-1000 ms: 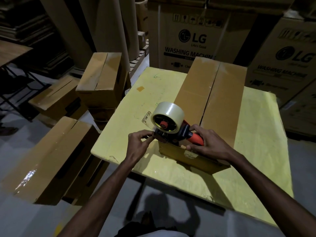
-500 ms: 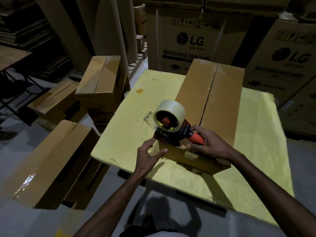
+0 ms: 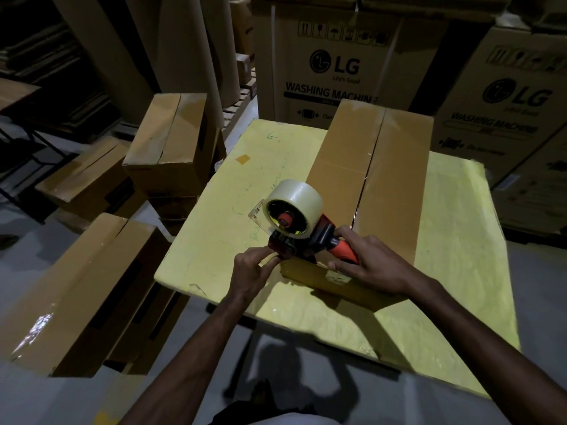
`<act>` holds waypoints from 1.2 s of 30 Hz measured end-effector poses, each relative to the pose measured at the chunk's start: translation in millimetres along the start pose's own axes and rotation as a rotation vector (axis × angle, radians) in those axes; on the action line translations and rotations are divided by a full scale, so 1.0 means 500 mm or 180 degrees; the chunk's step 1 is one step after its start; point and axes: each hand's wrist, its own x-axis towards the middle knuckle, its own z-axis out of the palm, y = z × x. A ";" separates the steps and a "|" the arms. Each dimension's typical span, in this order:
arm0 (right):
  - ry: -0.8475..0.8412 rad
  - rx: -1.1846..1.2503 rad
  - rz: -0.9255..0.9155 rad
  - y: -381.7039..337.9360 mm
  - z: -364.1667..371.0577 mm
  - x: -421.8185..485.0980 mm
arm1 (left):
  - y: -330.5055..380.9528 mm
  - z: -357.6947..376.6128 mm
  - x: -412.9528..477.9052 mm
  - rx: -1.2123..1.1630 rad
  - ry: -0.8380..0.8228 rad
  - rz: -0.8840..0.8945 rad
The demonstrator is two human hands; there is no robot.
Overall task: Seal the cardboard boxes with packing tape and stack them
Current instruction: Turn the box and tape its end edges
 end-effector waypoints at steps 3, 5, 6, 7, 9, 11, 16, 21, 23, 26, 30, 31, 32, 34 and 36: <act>-0.0064 -0.0046 0.0020 0.002 -0.007 -0.017 | 0.004 0.000 -0.002 -0.0052 -0.0037 -0.0020; -0.0085 -0.0014 0.0032 0.008 -0.017 -0.037 | 0.007 0.000 -0.003 -0.0095 0.0002 -0.0033; -0.0087 0.0029 0.0032 0.010 -0.023 -0.048 | 0.009 0.000 -0.002 -0.0121 0.0036 -0.0019; -0.0079 0.0079 0.0040 0.012 -0.029 -0.061 | 0.011 -0.001 0.001 -0.0148 0.0062 0.0020; -0.0049 0.0150 0.0071 0.018 -0.040 -0.085 | 0.013 -0.004 0.005 -0.0190 0.0061 0.0098; -0.0033 0.0226 0.0096 0.024 -0.048 -0.107 | 0.014 -0.008 0.007 -0.0232 0.0016 0.0112; -0.0005 0.0299 0.0160 0.041 -0.063 -0.158 | 0.019 -0.010 0.009 -0.0282 -0.0044 0.0085; -0.0038 0.0036 0.0190 0.054 -0.058 -0.161 | 0.018 0.002 -0.002 -0.0106 0.0113 0.0320; -0.0079 -0.0119 0.0205 0.055 -0.058 -0.156 | 0.019 0.009 -0.015 0.0289 0.0150 0.0492; -0.0058 -0.0149 0.0171 0.055 -0.058 -0.155 | 0.033 0.018 -0.035 0.0658 0.0194 0.0818; -0.0095 -0.0109 0.0132 0.062 -0.064 -0.163 | 0.067 0.042 -0.042 0.0873 -0.0274 0.1474; -0.0101 -0.0145 0.0133 0.061 -0.067 -0.165 | 0.072 0.047 -0.040 0.0871 -0.0339 0.1446; -0.0105 -0.0182 0.0138 0.059 -0.069 -0.166 | 0.075 0.051 -0.036 0.0872 -0.0335 0.1395; -0.0110 -0.0230 0.0154 0.055 -0.075 -0.167 | 0.072 0.054 -0.030 0.0945 -0.0212 0.1410; -0.0118 -0.0254 0.0166 0.052 -0.079 -0.168 | 0.065 0.050 -0.023 0.1026 -0.0123 0.1535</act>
